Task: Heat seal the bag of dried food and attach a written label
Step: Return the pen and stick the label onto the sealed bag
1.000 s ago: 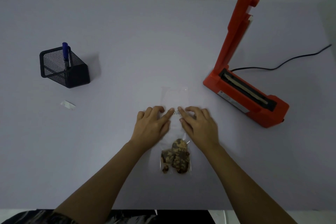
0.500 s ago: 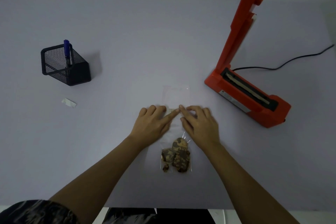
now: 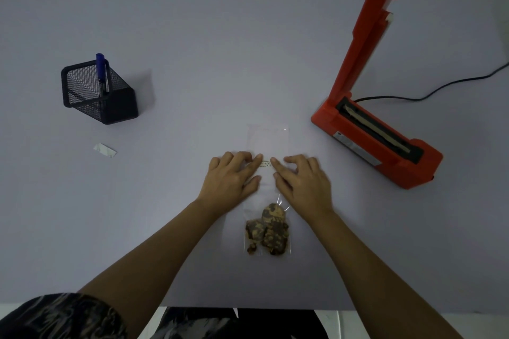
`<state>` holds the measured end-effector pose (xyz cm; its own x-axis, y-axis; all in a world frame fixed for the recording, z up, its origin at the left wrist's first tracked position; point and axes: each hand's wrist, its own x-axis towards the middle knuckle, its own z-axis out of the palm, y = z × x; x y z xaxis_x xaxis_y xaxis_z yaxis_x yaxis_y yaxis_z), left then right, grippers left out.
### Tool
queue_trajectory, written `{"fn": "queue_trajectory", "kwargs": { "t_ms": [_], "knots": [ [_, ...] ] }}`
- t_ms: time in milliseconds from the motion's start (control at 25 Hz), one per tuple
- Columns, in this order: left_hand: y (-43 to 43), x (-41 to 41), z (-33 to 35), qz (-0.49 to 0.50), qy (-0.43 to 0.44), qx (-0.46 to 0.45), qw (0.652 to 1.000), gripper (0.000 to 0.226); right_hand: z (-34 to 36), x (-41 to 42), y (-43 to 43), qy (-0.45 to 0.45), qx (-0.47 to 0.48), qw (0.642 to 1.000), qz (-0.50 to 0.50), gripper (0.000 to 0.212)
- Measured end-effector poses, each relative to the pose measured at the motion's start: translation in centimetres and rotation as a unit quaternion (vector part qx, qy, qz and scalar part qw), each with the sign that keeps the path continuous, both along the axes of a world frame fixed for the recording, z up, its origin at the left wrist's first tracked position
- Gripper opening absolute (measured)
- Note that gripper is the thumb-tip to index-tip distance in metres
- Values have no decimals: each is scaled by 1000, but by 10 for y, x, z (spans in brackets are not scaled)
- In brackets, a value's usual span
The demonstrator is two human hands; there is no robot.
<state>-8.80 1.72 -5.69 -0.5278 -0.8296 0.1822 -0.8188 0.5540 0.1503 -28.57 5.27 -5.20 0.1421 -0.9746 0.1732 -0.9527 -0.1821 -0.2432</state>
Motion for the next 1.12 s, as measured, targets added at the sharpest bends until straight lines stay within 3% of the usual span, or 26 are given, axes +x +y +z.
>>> {"fn": "queue_trajectory", "kwargs": {
  "t_ms": [280,400,480,560,640,760,840,960,1120],
  "knots": [
    [2,-1,6,3,4,51,999,52,2,4,2,-9,23,1000,-15,41],
    [-8,-4,24,62,145,231,960,67,12,5,0,-66,62,995,-35,35],
    [-3,-11,34,145,213,286,923,81,22,7,-2,-131,106,984,-63,30],
    [9,-23,43,233,215,280,906,76,34,11,0,-236,146,950,-144,33],
    [19,-35,51,304,195,292,886,65,47,14,7,-338,206,885,-243,47],
    [20,-45,65,372,204,325,846,52,59,22,38,-350,360,820,-274,75],
    [17,-45,67,388,207,345,829,49,58,31,57,-355,375,818,-253,75],
    [14,-40,67,399,222,368,810,44,56,44,65,-385,311,832,-249,63],
    [11,-39,66,380,188,346,837,42,60,49,62,-420,284,836,-211,52]
  ]
}}
